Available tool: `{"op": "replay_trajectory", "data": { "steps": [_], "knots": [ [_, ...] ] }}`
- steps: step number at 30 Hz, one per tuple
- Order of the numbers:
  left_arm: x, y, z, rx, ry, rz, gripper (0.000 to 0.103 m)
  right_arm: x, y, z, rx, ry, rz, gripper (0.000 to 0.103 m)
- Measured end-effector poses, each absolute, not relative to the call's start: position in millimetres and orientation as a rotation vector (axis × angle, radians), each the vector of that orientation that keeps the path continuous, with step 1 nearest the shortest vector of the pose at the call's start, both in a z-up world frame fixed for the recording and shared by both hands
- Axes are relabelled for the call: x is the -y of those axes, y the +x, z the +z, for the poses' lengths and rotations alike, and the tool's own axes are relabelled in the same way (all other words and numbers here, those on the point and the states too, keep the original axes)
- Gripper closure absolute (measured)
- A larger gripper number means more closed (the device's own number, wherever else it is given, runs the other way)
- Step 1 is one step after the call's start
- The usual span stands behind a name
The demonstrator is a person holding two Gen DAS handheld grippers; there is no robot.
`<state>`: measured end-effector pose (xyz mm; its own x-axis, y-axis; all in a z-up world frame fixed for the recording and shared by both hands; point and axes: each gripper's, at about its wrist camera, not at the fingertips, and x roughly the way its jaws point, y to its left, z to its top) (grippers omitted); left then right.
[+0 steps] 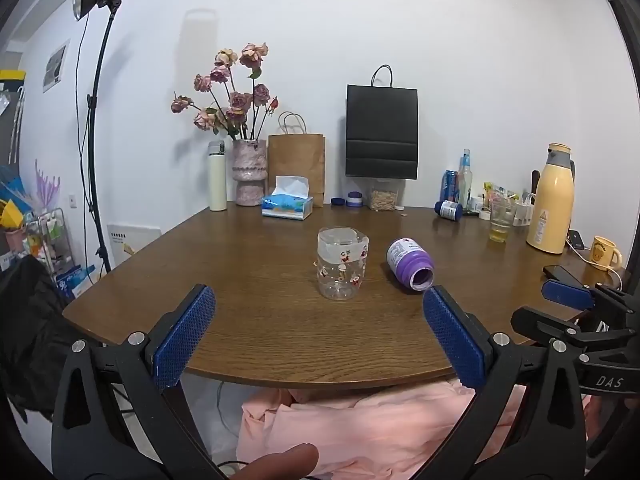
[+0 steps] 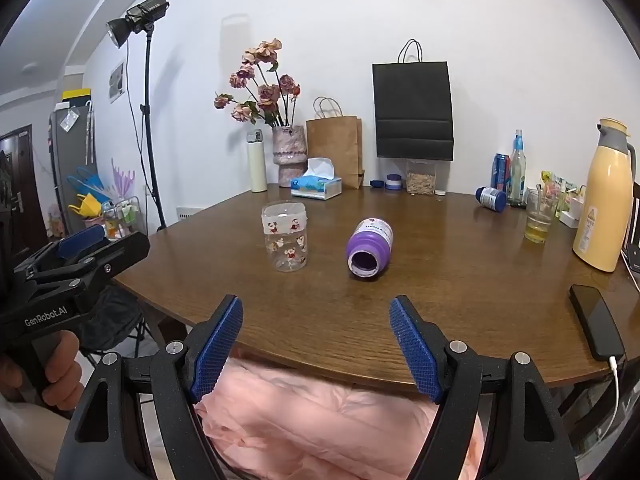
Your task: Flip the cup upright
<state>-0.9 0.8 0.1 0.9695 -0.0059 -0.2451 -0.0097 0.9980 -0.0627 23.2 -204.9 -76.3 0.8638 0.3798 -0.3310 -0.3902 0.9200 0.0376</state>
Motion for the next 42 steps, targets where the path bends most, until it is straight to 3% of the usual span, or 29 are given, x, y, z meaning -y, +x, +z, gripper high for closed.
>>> {"op": "replay_trajectory", "data": {
  "steps": [42],
  "knots": [
    [5, -4, 1, -0.255, -0.03, 0.009, 0.0, 205, 23, -76, -0.335, -0.034, 0.404, 0.022]
  ]
}}
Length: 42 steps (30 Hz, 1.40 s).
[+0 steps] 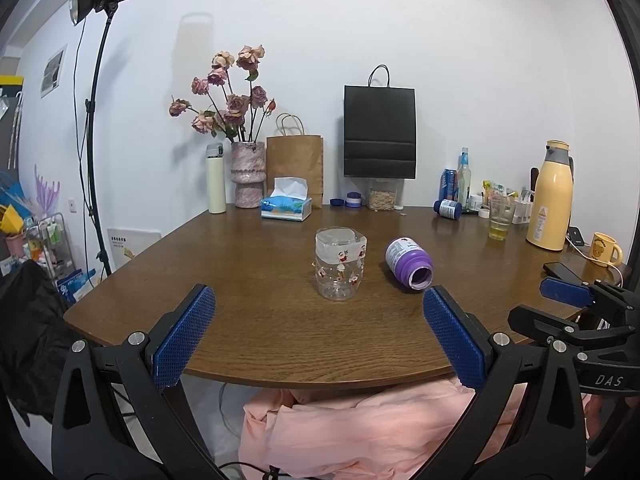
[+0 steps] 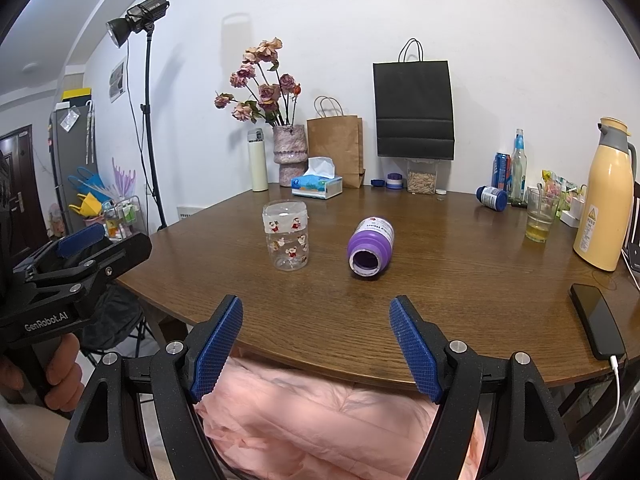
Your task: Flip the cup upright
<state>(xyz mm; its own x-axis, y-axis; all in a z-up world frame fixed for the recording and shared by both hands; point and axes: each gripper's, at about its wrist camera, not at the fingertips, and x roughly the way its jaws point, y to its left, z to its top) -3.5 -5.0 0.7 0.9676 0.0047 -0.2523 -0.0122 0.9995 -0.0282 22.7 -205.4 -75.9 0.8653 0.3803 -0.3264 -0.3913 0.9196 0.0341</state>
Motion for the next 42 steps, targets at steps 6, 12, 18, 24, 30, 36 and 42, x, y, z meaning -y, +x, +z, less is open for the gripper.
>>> {"op": "replay_trajectory", "data": {
  "steps": [6, 12, 18, 24, 30, 36, 42],
  "knots": [
    [5.8, -2.7, -0.3, -0.253, -0.016, 0.002, 0.0, 204.7, 23.9, -75.4, -0.341, -0.028, 0.4, 0.022],
    [3.7, -0.3, -1.0, -0.262, -0.029, 0.003, 0.0, 204.0, 24.2, -79.6, -0.344, -0.039, 0.405, 0.022],
    [5.4, -1.6, -2.1, -0.261, -0.026, 0.006, 0.0, 205.1, 24.3, -79.0, -0.347, -0.032, 0.404, 0.022],
    [5.0, -1.4, -2.9, -0.258, -0.023, 0.009, 0.0, 206.4, 24.8, -77.7, -0.344, -0.027, 0.396, 0.022],
    [4.6, -0.1, -5.3, -0.261, -0.028, 0.01, 0.0, 207.5, 25.0, -76.9, -0.343, -0.034, 0.395, 0.022],
    [7.1, -1.7, -3.4, -0.257, -0.015, 0.011, 0.0, 208.8, 24.9, -76.8, -0.341, -0.027, 0.393, 0.022],
    [6.7, -1.4, -0.9, -0.255, -0.014, 0.013, 0.0, 206.8, 23.3, -76.3, -0.333, -0.035, 0.401, 0.022]
  ]
}}
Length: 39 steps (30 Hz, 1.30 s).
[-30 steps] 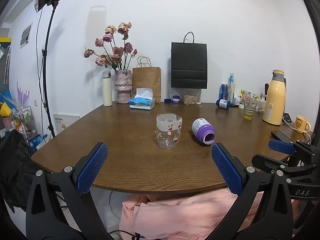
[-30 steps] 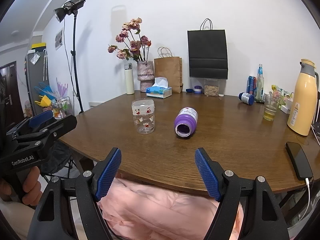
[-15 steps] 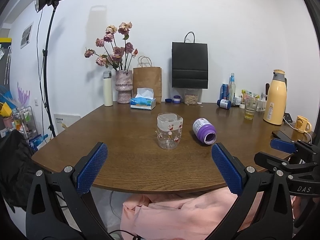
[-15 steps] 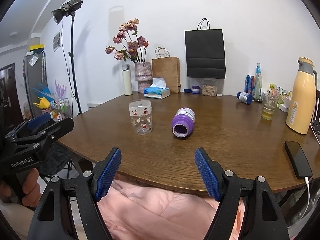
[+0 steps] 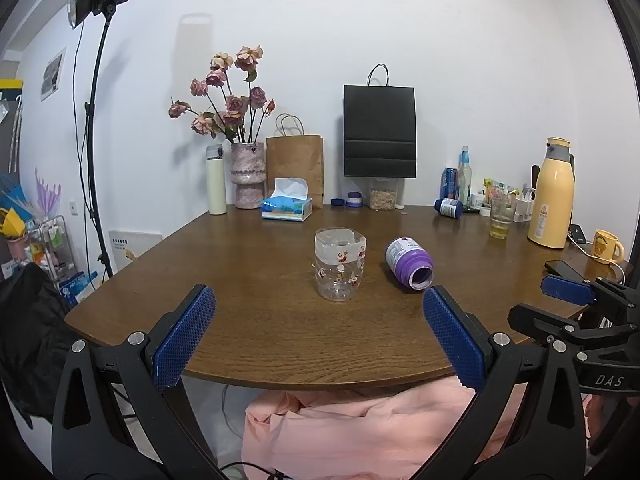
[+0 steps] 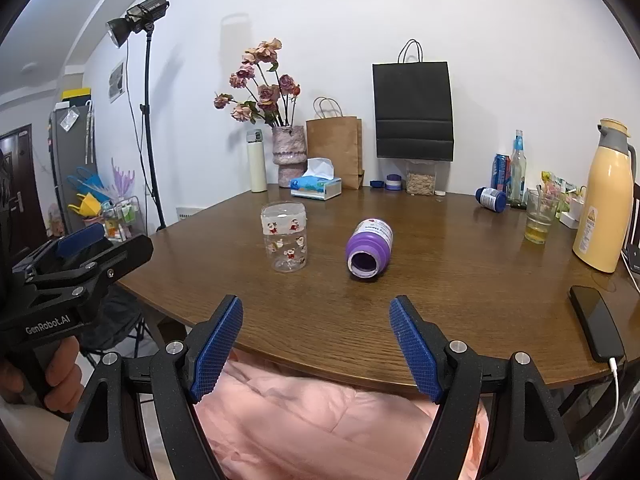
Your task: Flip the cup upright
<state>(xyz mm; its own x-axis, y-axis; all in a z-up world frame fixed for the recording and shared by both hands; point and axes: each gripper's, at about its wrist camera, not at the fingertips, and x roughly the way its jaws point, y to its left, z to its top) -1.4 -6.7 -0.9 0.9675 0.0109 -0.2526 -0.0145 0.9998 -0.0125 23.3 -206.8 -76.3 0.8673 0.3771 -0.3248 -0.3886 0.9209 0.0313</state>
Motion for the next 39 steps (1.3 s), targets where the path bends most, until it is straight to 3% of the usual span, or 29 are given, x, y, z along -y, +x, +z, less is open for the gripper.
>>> {"op": "replay_trajectory", "data": {
  "steps": [31, 39],
  "knots": [
    [7, 4, 1, -0.25, 0.002, 0.003, 0.0, 204, 28, -78, -0.339, -0.027, 0.407, 0.022],
    [0, 77, 3, -0.269, 0.002, -0.001, 0.0, 203, 113, -79, -0.424, 0.009, 0.361, 0.022]
  ]
}}
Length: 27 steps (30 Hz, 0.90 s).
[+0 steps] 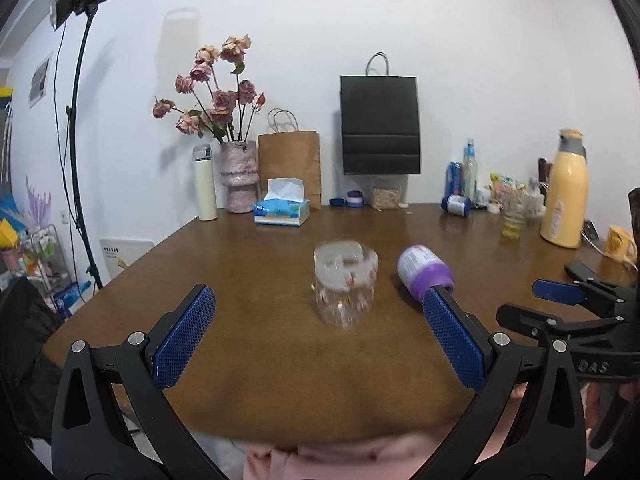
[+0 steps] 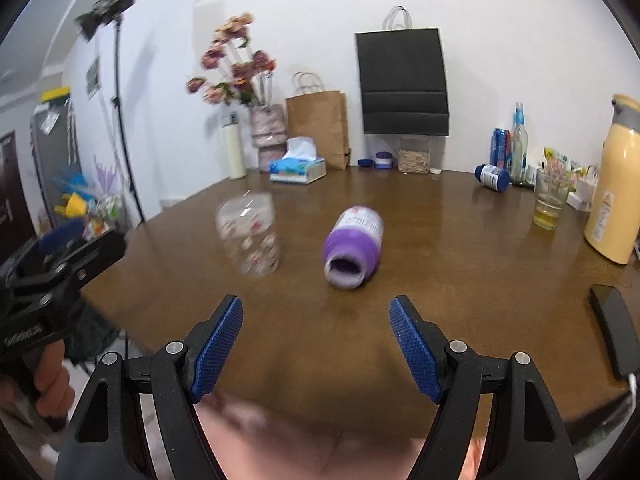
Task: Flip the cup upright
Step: 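Move the right gripper to the lying purple bottle and close on its body, then lift the bottle with the right gripper while the left gripper closes on its label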
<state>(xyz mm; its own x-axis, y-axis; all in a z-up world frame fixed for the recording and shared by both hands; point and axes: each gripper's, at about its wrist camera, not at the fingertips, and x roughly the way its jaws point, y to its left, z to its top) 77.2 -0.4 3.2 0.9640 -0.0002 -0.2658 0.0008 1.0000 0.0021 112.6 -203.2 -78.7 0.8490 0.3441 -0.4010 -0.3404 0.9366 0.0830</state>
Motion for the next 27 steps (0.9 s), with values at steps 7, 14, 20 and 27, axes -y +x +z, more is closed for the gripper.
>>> {"op": "replay_trajectory", "data": {
  "steps": [7, 14, 20, 27],
  "knots": [
    [3, 138, -1, -0.312, -0.011, 0.02, 0.0, 193, 204, -72, -0.518, -0.041, 0.333, 0.022],
    [7, 170, -15, -0.38, -0.028, 0.016, 0.0, 177, 266, -91, -0.629, -0.068, 0.31, 0.022],
    [12, 177, -32, -0.447, -0.023, 0.009, 0.0, 179, 280, -106, -0.706, -0.011, 0.406, 0.033],
    [19, 169, -45, -0.531, -0.057, -0.056, 0.0, 175, 243, -109, -0.695, -0.072, 0.554, 0.035]
  ]
}}
